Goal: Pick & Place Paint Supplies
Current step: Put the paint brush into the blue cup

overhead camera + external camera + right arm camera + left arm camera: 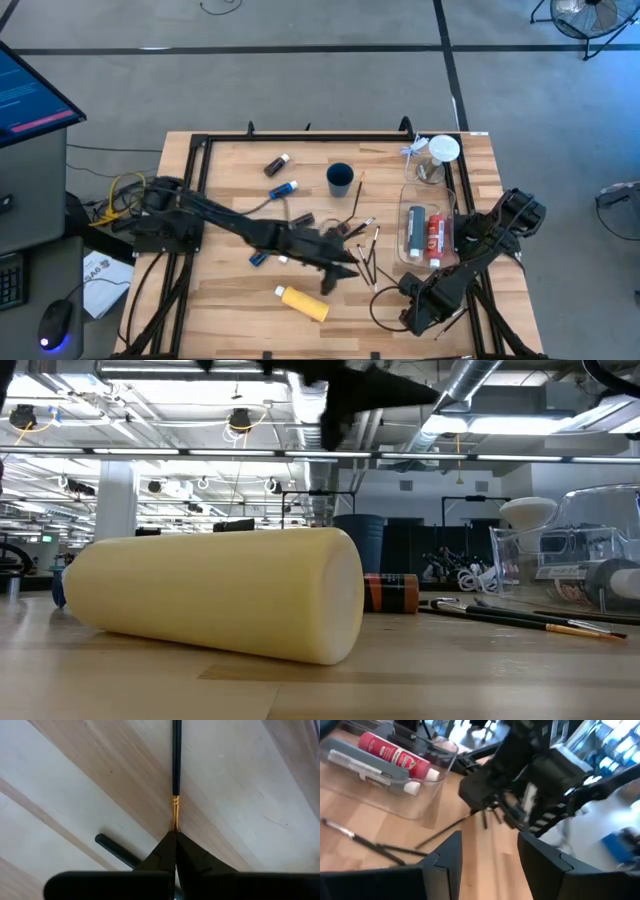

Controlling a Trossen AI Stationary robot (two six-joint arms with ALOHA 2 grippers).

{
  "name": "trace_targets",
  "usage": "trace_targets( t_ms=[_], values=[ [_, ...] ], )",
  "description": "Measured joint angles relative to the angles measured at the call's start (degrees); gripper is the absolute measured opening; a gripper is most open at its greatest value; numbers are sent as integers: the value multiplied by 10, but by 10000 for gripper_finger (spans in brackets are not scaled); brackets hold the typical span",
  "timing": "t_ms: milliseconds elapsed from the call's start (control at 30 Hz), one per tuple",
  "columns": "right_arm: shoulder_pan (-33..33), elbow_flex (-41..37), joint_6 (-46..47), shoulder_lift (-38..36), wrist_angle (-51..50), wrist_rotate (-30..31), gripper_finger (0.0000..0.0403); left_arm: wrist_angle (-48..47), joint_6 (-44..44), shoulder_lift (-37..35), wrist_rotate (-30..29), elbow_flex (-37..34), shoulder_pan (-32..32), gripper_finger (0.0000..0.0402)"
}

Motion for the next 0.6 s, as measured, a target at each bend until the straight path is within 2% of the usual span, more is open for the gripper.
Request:
trace_targets(
  t_ms=[67, 200, 433, 600],
  values=[
    [0, 2, -1, 0, -1, 0, 0, -47, 28, 33, 0, 39, 6, 149],
    [0, 16, -17, 1, 2, 3, 0, -80, 54, 85, 4, 82, 20, 149],
    [0, 34, -31, 0, 2, 25, 0, -84, 63, 123, 49, 85, 40, 149],
    [0, 50, -43, 0, 2, 26, 0, -79, 94, 121, 52, 87, 36, 149]
  ],
)
